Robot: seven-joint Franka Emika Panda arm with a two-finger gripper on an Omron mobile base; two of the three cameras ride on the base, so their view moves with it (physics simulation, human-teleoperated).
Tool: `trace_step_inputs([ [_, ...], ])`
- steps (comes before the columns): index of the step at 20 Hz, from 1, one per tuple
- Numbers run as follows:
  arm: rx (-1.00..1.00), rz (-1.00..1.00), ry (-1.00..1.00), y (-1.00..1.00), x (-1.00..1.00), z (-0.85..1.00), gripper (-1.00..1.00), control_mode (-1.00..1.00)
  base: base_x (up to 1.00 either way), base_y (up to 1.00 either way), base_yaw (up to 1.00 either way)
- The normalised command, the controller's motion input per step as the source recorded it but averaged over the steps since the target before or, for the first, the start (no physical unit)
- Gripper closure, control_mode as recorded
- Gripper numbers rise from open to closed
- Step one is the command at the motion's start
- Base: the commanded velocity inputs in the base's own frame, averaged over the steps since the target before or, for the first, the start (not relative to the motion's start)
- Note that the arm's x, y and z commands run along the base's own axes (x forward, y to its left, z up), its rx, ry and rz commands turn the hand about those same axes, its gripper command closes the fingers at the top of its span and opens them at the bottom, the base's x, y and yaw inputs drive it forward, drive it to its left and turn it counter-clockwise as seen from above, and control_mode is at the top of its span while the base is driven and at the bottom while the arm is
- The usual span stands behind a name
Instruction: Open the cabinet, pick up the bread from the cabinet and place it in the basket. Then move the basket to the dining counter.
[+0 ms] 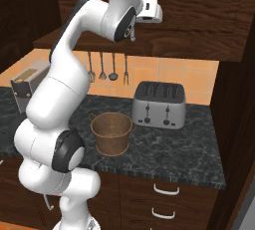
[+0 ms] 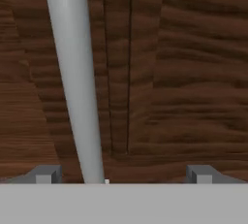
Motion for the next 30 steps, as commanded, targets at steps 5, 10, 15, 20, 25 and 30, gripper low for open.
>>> trace_step_inputs([
  [5, 0.00, 0.00, 0.00, 0.08, 0.15, 0.00, -1.00, -1.00, 0.00, 0.00, 0.00],
  [10, 0.05, 0.02, 0.00, 0.00, 0.15, 0.01, -1.00, -1.00, 0.00, 0.00, 0.00],
  [15, 0.12, 0.04, 0.00, 0.00, 0.00, 0.00, -1.00, -1.00, 0.00, 0.00, 0.00],
  [20, 0.01, 0.00, 0.00, 0.13, 0.06, 0.00, -1.00, -1.00, 0.00, 0.00, 0.00],
  [25, -0.03, 0.00, 0.00, 0.20, 0.16, 0.00, -1.00, -1.00, 0.00, 0.00, 0.00],
  [30, -0.03, 0.00, 0.00, 0.00, 0.35, 0.00, -1.00, -1.00, 0.00, 0.00, 0.00],
])
